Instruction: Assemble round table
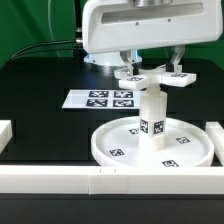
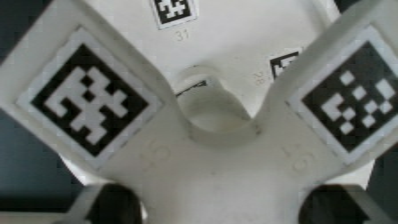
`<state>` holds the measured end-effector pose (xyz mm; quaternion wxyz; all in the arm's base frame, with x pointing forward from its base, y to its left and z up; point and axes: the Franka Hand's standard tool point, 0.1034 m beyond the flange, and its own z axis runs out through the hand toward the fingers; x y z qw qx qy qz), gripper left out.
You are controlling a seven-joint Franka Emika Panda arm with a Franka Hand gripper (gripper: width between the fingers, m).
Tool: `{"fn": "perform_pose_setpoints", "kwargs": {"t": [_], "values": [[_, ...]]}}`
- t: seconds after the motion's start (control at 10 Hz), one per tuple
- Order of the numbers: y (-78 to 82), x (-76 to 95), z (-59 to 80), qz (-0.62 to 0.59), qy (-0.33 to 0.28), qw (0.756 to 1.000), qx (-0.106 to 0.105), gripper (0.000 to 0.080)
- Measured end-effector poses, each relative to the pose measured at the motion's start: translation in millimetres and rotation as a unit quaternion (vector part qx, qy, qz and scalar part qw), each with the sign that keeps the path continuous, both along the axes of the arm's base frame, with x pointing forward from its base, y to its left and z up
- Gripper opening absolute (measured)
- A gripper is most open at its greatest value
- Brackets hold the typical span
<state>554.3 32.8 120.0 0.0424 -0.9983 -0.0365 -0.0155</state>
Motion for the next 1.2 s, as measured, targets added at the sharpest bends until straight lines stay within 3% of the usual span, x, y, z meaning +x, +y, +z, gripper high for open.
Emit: {"fn": "perform_pose_setpoints", "kwargs": {"t": [0.3, 1.2], "values": [[-0.9, -3.1, -14.7, 0.006, 0.011, 1.0, -0.002, 0.0439], [-3.1, 0.5, -14.1, 0.014, 0.002, 1.0, -0.004, 0.0439]]}}
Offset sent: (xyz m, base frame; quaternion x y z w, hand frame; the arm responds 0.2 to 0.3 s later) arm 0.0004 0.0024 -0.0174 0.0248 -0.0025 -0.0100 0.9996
